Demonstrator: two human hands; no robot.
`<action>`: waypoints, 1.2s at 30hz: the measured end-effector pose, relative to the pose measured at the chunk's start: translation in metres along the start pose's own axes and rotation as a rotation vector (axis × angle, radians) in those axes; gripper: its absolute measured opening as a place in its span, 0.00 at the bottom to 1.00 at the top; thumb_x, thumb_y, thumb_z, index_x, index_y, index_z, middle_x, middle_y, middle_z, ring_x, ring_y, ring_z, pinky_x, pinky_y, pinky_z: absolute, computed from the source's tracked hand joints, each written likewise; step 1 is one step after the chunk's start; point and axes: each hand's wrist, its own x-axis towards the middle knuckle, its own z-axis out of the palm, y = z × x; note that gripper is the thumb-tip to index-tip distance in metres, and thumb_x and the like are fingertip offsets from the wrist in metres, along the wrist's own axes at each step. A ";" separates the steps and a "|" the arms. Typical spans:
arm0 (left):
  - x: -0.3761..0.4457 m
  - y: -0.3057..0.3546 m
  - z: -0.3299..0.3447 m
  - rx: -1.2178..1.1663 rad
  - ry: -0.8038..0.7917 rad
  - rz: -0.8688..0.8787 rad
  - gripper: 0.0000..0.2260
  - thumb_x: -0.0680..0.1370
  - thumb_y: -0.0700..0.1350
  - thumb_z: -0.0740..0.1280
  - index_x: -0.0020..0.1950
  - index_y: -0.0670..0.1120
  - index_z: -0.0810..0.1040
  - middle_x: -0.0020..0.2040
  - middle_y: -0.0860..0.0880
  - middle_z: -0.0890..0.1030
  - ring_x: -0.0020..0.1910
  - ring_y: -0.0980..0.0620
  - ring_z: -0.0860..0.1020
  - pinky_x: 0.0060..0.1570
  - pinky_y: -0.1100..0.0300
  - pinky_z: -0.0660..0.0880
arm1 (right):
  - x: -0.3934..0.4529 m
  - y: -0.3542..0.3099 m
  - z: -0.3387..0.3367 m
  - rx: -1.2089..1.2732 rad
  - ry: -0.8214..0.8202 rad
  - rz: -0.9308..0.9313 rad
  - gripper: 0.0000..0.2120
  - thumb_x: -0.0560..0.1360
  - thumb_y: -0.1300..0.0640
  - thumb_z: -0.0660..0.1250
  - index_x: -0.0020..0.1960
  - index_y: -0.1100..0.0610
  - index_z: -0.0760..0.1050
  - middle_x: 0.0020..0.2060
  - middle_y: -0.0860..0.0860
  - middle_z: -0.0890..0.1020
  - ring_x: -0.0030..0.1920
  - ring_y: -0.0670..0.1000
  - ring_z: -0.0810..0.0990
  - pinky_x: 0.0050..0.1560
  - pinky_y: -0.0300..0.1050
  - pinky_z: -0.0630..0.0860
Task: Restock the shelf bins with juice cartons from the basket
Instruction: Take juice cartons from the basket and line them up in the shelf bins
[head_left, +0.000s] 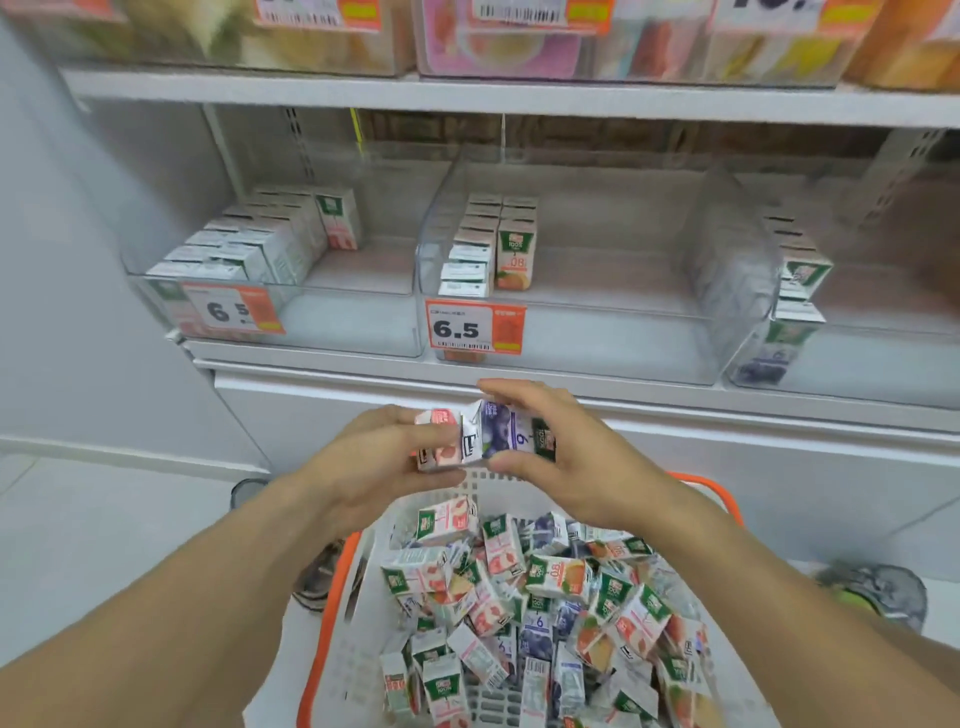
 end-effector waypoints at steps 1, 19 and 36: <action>-0.001 0.002 0.000 -0.026 -0.028 0.001 0.19 0.74 0.40 0.73 0.60 0.32 0.73 0.50 0.39 0.85 0.51 0.41 0.84 0.49 0.49 0.82 | 0.000 -0.001 -0.001 0.040 0.046 0.030 0.32 0.72 0.41 0.72 0.71 0.32 0.61 0.66 0.36 0.72 0.68 0.37 0.68 0.67 0.38 0.66; 0.005 0.002 0.060 -0.297 -0.068 0.107 0.35 0.63 0.56 0.74 0.63 0.35 0.78 0.55 0.39 0.84 0.48 0.49 0.80 0.45 0.59 0.79 | -0.014 -0.006 -0.051 0.783 0.280 0.355 0.25 0.62 0.52 0.80 0.56 0.57 0.79 0.46 0.58 0.85 0.43 0.60 0.86 0.40 0.52 0.83; 0.044 -0.005 0.160 -0.347 -0.128 0.125 0.24 0.61 0.44 0.77 0.54 0.42 0.75 0.52 0.36 0.84 0.44 0.47 0.84 0.55 0.47 0.80 | -0.082 0.055 -0.246 -0.362 1.021 0.286 0.14 0.70 0.58 0.76 0.50 0.44 0.77 0.47 0.44 0.83 0.45 0.39 0.81 0.42 0.25 0.73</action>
